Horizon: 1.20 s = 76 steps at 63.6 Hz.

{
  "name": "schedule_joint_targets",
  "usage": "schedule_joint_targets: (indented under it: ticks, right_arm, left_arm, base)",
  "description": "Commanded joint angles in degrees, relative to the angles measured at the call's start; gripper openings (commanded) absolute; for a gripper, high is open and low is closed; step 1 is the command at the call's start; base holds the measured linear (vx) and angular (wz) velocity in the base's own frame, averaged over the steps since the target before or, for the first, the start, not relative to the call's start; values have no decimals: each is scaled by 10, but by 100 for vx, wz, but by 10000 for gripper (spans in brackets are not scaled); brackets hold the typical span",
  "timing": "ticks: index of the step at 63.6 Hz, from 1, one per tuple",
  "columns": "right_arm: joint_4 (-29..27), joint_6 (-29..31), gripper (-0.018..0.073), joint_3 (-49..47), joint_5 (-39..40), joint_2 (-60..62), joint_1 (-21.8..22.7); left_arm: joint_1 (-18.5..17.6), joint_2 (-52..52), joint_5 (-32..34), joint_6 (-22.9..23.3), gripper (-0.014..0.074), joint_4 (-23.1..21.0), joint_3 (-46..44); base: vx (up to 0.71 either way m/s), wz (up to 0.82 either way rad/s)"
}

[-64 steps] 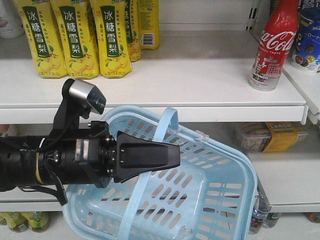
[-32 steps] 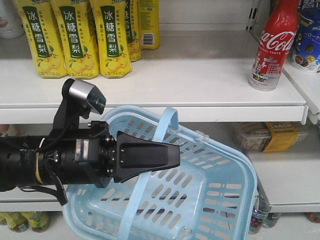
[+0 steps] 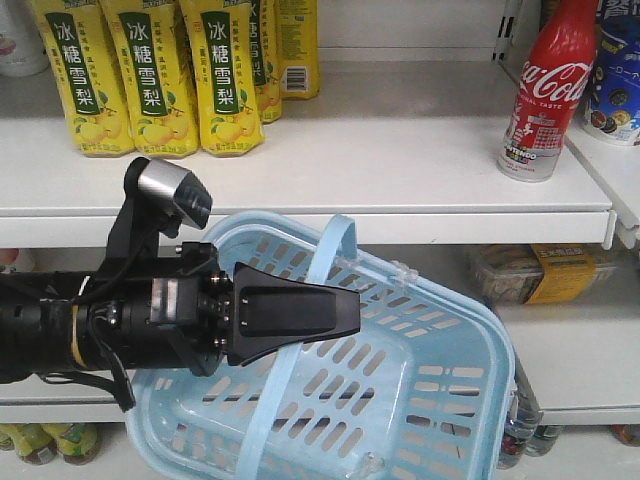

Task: Place coke in basket with both arms

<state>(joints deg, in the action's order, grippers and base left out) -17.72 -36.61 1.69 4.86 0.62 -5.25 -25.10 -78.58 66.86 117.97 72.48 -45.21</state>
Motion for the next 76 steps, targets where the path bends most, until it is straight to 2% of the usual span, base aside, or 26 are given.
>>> schedule_joint_targets:
  ticks: [1,6,12,17,24,29,44,53,59,71,76]
  right_arm:
    - [2,-7,-5,-26,73,10,-1]
    - [65,-7,-5,-71,66,10,-1]
    - [185,-17,-4,-150,27,6,-1]
    - [265,-19,1,-210,-17,-13,-1]
    - [342,-11,46,-278,-75,-53,-1]
    - [381,-10,118,-307,-90,-90,-1]
    - [410,-10,481,-359,-67,-221,-1]
    - [414,17,617,-404,-63,-309,-1]
    - [414,41,635,-441,-57,-365,-1]
    - [414,52,608,-506,-57,-454,-1]
    - [414,63,594,-525,-57,-480,-15]
  left_arm:
    - [-2,19,93,-5,-6,-47,-16]
    - [-2,19,93,-5,-6,-47,-16]
    - [-2,19,93,-5,-6,-47,-16]
    - [-2,19,93,-5,-6,-47,-16]
    - [-2,19,93,-5,-6,-47,-16]
    - [-2,19,93,-5,-6,-47,-16]
    - [-2,19,93,-5,-6,-47,-16]
    - [-2,19,93,-5,-6,-47,-16]
    - [-2,19,93,-5,-6,-47,-16]
    - [-2,19,93,-5,-6,-47,-16]
    - [-2,19,93,-5,-6,-47,-16]
  base:
    - [0,0]
    - [0,0]
    - [0,0]
    - [0,0]
    - [0,0]
    - [0,0]
    - [0,0]
    - [0,0]
    - [0,0]
    - [0,0]
    - [0,0]
